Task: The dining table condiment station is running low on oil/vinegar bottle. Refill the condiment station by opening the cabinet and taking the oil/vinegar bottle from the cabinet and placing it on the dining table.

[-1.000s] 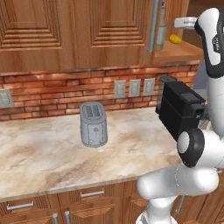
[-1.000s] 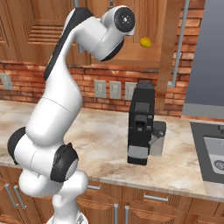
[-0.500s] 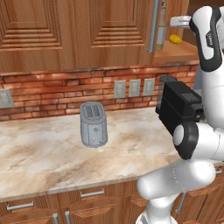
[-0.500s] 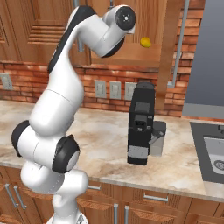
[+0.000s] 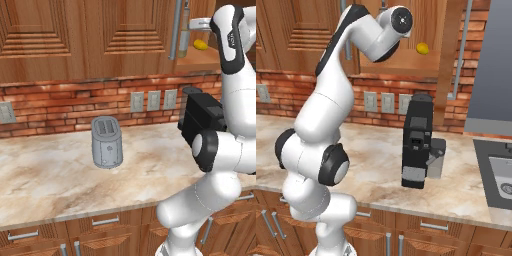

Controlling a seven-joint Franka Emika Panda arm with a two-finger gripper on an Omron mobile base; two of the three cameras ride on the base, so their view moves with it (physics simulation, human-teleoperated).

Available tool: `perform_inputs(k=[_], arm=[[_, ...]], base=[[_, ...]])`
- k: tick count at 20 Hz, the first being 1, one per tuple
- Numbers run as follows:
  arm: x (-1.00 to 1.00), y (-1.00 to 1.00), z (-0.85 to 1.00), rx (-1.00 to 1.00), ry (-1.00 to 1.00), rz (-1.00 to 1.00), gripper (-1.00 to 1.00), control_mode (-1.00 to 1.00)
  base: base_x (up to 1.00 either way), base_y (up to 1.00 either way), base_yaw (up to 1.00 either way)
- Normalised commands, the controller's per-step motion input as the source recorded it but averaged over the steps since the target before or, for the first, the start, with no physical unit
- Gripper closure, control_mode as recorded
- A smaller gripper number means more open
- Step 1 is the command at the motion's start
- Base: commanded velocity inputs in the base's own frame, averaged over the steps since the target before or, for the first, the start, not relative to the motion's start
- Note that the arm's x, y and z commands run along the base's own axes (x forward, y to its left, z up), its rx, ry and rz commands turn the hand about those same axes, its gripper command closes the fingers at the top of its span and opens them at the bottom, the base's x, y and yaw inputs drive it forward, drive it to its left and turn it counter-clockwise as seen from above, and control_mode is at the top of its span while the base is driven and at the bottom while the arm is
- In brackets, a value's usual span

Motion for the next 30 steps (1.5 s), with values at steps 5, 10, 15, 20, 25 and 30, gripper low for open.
perform_inputs(k=[5,10,15,20,25,30], arm=[[0.26,-0.05,0.0,0.0,0.0,0.04,-1.0,-1.0],[0.24,-0.05,0.02,0.0,0.0,0.05,-1.0,-1.0],[0.18,-0.01,0.05,0.0,0.0,0.05,-1.0,-1.0],[0.16,0.0,0.07,0.0,0.0,0.04,-1.0,-1.0],[0.16,0.0,0.04,0.0,0.0,0.04,-1.0,-1.0],[0.17,0.0,0.0,0.0,0.0,0.03,-1.0,-1.0]], base=[[0.0,0.0,0.0],[0.0,0.0,0.0],[0.0,0.0,0.0],[0.0,0.0,0.0],[0.0,0.0,0.0],[0.0,0.0,0.0]])
